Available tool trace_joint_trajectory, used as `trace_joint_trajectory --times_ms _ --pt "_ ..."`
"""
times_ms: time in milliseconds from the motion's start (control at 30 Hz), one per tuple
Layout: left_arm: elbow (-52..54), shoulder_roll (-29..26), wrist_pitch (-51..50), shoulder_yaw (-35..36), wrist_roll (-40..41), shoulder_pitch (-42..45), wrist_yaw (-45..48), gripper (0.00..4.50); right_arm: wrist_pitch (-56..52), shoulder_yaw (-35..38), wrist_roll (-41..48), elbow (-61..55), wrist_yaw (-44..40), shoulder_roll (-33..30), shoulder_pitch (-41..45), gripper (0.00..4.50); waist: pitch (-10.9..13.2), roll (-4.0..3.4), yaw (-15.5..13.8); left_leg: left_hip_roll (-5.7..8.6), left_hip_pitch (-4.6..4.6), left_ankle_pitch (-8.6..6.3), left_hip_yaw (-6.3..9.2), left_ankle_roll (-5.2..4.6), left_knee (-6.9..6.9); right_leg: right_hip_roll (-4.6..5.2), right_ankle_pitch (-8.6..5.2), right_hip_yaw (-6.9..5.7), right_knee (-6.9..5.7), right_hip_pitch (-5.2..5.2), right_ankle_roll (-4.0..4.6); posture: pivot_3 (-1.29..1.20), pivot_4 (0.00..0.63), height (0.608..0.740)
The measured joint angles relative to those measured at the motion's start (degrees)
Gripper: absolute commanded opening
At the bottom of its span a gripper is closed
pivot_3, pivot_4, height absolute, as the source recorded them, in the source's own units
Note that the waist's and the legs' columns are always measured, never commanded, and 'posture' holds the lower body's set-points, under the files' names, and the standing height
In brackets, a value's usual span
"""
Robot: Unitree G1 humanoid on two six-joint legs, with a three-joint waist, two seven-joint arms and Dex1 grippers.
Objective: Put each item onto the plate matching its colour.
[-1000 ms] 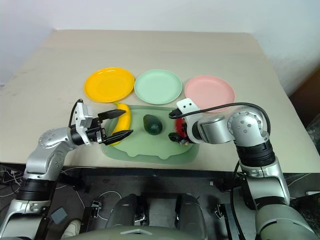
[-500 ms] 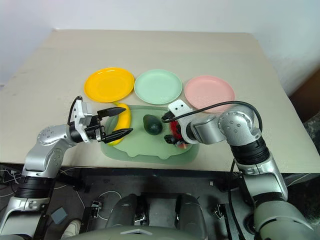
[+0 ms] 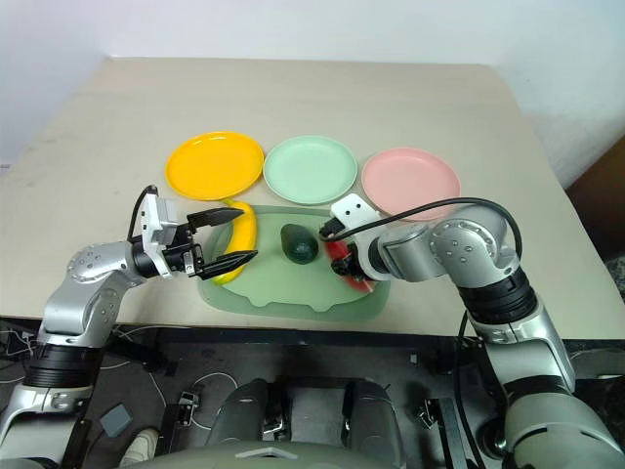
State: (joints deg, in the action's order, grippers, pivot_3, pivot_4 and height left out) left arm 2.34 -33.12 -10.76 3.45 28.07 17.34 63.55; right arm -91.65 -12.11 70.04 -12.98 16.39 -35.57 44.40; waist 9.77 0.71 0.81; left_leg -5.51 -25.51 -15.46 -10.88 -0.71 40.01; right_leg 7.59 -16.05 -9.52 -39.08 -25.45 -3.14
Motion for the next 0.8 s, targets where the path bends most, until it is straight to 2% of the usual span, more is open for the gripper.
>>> trace_joint_trajectory --times_ms 133,333,500,700,800 --pt "0.1 -0.28 -0.09 0.19 0.06 -0.98 -0.12 4.5 -0.49 2.2 -1.21 3.36 -4.11 -4.27 1.53 2.25 0.09 -0.06 0.09 0.0 -0.04 0.0 -0.01 -0.01 0.0 0.0 0.0 0.0 0.0 -0.05 0.0 0.0 0.15 0.695" --pt "1.26 -0.23 -0.79 0.44 0.25 -1.05 -1.39 4.5 1.2 5.47 -9.61 13.86 -13.89 -6.04 13.62 2.25 0.22 -0.26 0.37 -0.03 -0.07 0.01 -0.1 0.02 -0.08 -0.04 0.0 0.04 -0.01 -0.17 0.0 0.0 0.15 0.695" --pt "2.13 -0.11 -1.29 0.87 0.8 -1.73 -2.16 4.5 11.38 -0.25 -23.46 28.45 -24.13 -5.04 20.94 2.25 0.22 -0.26 0.38 -0.01 -0.18 0.18 -0.21 0.31 -0.06 -0.03 0.01 0.09 -0.02 -0.3 -0.01 0.0 0.15 0.695" --pt "4.83 0.01 -1.89 1.84 1.4 -3.49 -3.92 4.5 27.99 -5.62 -40.41 53.23 -34.82 0.64 27.12 2.25 0.23 -0.28 0.41 0.02 -0.3 0.22 -0.33 0.36 -0.05 -0.04 0.01 0.15 -0.1 -0.45 -0.02 0.0 0.15 0.695" --pt "6.45 0.03 -2.56 2.03 1.62 -4.47 -4.88 4.5 34.63 -5.61 -46.72 63.77 -37.97 3.85 28.48 3.21 0.24 -0.29 0.44 0.07 -0.4 0.25 -0.4 0.39 -0.04 -0.05 0.01 0.19 -0.17 -0.61 -0.02 0.0 0.15 0.695"
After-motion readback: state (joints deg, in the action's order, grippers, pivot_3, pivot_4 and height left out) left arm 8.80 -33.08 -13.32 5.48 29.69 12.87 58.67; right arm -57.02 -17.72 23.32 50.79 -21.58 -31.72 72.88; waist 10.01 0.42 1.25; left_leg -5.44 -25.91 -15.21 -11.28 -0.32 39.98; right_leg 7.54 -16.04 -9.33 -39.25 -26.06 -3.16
